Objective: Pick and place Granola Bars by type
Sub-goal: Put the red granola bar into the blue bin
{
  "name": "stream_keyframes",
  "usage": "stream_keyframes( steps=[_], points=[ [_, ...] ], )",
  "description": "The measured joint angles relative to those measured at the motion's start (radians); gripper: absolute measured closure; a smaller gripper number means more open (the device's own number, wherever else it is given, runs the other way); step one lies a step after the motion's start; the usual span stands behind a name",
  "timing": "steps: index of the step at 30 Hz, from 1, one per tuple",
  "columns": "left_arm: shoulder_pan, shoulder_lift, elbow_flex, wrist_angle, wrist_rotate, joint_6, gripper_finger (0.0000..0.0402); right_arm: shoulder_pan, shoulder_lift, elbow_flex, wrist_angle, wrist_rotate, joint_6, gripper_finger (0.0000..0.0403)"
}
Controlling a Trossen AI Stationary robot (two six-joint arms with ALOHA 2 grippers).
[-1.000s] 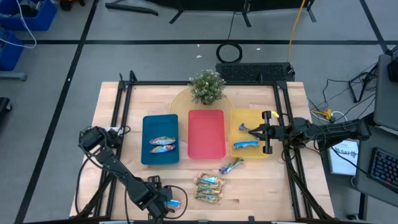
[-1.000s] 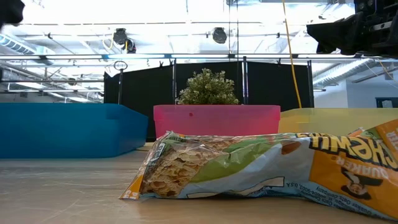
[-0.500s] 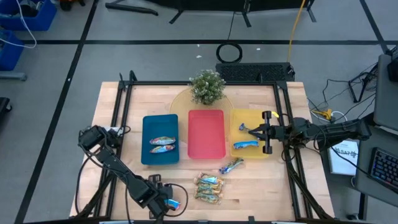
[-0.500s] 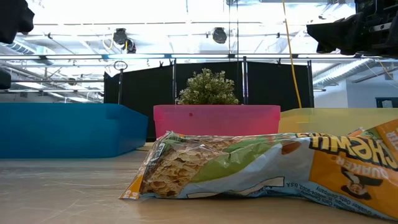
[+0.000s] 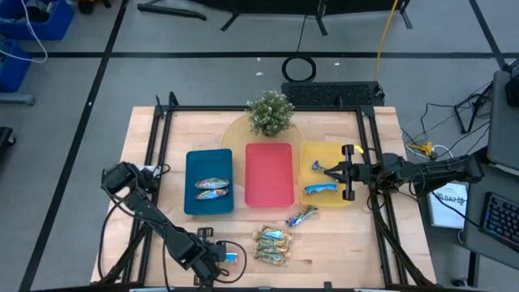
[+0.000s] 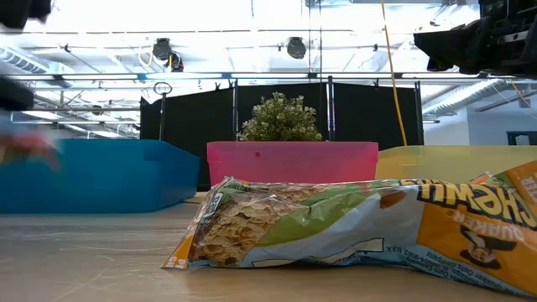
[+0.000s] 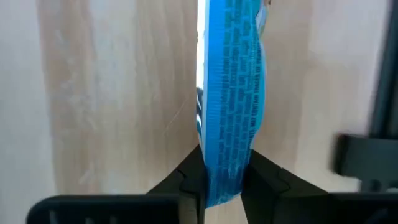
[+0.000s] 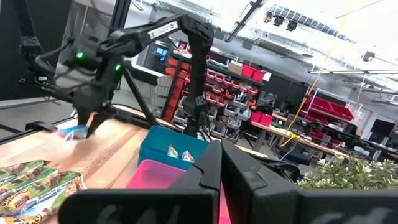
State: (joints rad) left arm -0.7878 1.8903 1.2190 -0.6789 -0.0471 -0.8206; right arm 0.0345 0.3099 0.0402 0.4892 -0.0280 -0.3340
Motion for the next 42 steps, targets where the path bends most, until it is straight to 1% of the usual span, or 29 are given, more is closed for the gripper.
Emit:
stream_keyframes(
  steps=[4, 7, 10, 12, 15, 18, 21, 23, 25, 27, 29, 32, 33, 37, 40, 42],
  points=[
    [0.004, -0.098, 0.000, -0.009, -0.045, 0.026, 0.0327, 0.000, 0.000, 0.000, 0.000, 0.000, 0.000, 0.0401],
    [0.005, -0.202, 0.000, -0.038, -0.111, 0.045, 0.0327, 0.000, 0.000, 0.000, 0.000, 0.000, 0.000, 0.0401],
    [0.005, -0.319, 0.000, -0.097, -0.219, 0.067, 0.0327, 0.000, 0.000, 0.000, 0.000, 0.000, 0.000, 0.0401],
    [0.005, -0.395, 0.000, -0.141, -0.329, 0.094, 0.0327, 0.000, 0.000, 0.000, 0.000, 0.000, 0.000, 0.0401],
    [0.001, -0.492, 0.000, -0.150, -0.494, 0.154, 0.0326, 0.000, 0.000, 0.000, 0.000, 0.000, 0.008, 0.0401],
    [-0.005, -0.560, 0.000, -0.157, -0.583, 0.263, 0.0326, 0.000, 0.000, 0.000, 0.000, 0.000, 0.028, 0.0401],
    [-0.004, -0.610, 0.000, -0.149, -0.616, 0.452, 0.0328, 0.000, 0.000, 0.000, 0.000, 0.000, 0.030, 0.0401],
    [-0.001, -0.636, 0.000, -0.118, -0.619, 0.592, 0.0337, 0.000, 0.000, 0.000, 0.000, 0.000, 0.029, 0.0401],
    [0.019, -0.660, 0.000, -0.065, -0.605, 0.743, 0.0349, 0.000, 0.000, 0.000, 0.000, 0.000, 0.027, 0.0401],
    [0.063, -0.684, -0.001, 0.025, -0.556, 0.892, 0.0357, 0.000, 0.000, 0.000, 0.000, 0.000, 0.027, 0.0401],
    [0.139, -0.710, -0.029, 0.164, -0.451, 1.040, 0.0359, 0.000, 0.000, 0.000, 0.000, 0.000, 0.027, 0.0401],
    [0.281, -0.737, -0.104, 0.316, -0.232, 1.192, 0.0354, 0.000, 0.000, 0.000, 0.007, 0.000, 0.035, 0.0401],
    [0.330, -0.748, -0.136, 0.347, -0.184, 1.218, 0.0351, 0.000, 0.000, 0.000, 0.009, 0.000, 0.035, 0.0401],
    [0.503, -0.808, -0.273, 0.486, -0.059, 1.261, 0.0349, 0.000, 0.000, 0.000, 0.006, 0.000, 0.052, 0.0401],
    [0.586, -0.880, -0.390, 0.534, 0.044, 1.267, 0.0360, 0.000, 0.000, 0.000, -0.013, 0.000, 0.064, 0.0401],
    [0.633, -0.945, -0.467, 0.588, 0.078, 1.263, 0.0363, 0.000, 0.000, 0.000, -0.030, 0.000, 0.064, 0.0401]
  ],
)
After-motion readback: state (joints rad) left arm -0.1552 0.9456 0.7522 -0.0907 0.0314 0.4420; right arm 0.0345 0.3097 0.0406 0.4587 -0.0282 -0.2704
